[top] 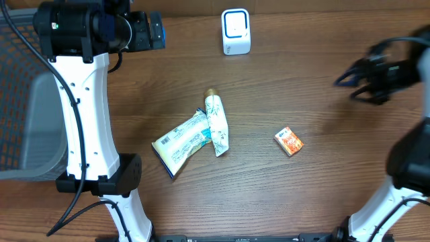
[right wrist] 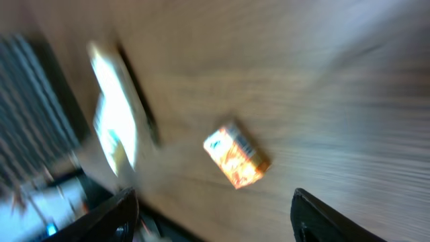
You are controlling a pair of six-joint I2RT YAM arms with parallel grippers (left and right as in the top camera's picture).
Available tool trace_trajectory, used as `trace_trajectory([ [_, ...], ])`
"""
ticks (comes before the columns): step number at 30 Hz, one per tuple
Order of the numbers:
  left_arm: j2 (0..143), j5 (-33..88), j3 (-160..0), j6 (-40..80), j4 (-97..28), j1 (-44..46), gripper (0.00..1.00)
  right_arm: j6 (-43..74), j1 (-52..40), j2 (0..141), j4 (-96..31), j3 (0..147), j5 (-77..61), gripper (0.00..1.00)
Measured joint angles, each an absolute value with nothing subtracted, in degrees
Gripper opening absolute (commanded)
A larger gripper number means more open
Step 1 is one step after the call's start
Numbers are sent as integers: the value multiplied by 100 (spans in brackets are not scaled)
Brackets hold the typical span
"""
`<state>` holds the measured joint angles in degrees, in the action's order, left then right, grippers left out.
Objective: Scan the item barcode
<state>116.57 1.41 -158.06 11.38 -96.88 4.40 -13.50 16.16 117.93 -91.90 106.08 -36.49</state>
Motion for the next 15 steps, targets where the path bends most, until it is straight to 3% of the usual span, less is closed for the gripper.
trace_trajectory([
  [2, 11657, 141, -15806, 1138, -9686, 440, 99, -1393, 1164, 11795, -9061, 10219, -3544, 55],
  [4, 11657, 141, -15806, 1138, -9686, 440, 100, -1441, 683, 11795, -8954, 9898, -3448, 52],
  [8, 11657, 141, -15806, 1138, -9688, 440, 100, -1157, -145, 11795, -8777, 9780, -2950, 61],
  [15, 11657, 141, -15806, 1138, -9686, 440, 100, 902, -1879, 11795, -9179, 9778, -360, 66],
])
